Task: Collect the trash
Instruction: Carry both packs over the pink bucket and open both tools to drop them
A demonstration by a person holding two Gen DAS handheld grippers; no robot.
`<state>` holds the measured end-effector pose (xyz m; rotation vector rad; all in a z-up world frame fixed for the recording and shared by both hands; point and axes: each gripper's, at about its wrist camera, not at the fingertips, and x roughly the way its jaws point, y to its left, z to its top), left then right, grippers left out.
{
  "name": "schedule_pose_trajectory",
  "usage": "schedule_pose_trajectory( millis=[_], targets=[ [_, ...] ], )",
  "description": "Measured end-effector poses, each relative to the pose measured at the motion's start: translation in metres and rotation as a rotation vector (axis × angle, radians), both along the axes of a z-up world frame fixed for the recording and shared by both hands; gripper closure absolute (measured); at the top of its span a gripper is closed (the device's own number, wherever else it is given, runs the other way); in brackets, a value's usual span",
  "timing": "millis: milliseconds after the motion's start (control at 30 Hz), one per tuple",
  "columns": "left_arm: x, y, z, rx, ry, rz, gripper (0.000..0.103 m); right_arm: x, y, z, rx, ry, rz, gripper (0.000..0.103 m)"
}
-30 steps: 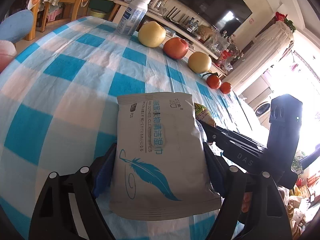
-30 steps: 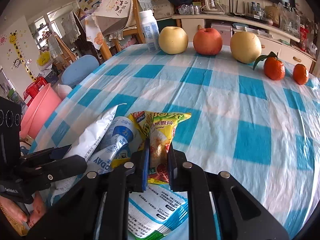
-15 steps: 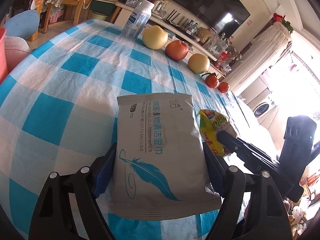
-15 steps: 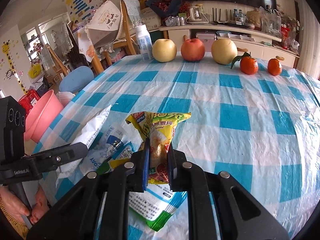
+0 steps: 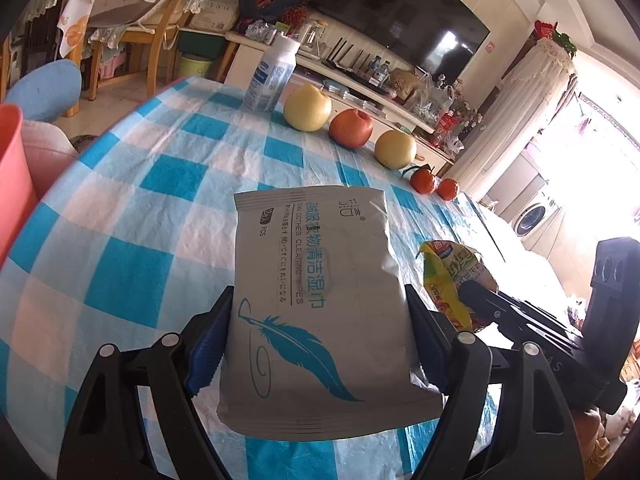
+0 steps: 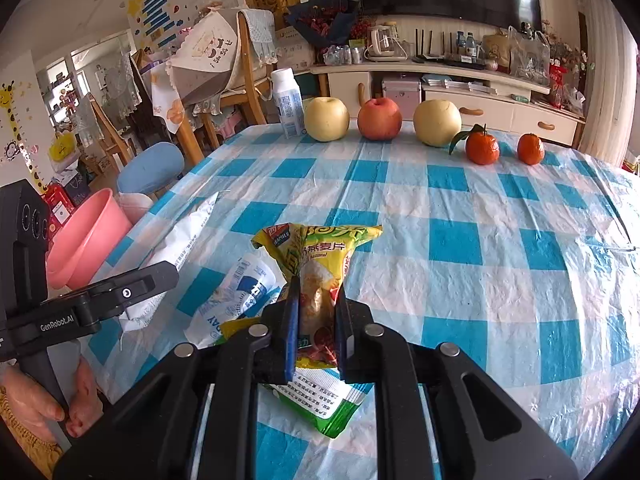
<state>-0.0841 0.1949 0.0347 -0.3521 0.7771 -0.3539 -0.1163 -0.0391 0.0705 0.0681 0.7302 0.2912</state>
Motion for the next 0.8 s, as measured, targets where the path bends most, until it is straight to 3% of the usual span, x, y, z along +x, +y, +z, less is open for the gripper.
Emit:
schedule_pose_trajectory(
  millis=[467,800],
  targets=[
    [0.000,0.044,0.035,0.025,-0.078,0.094,0.023,0.000,0.052,0.020,-0.035,-0.019,0.079,0.087],
    [0.001,0.111,0.053,-0.010,-0.106,0.262,0.023,0.011,0.125,0.041,-0.036,-0.051,0.214,0.087]
  ],
)
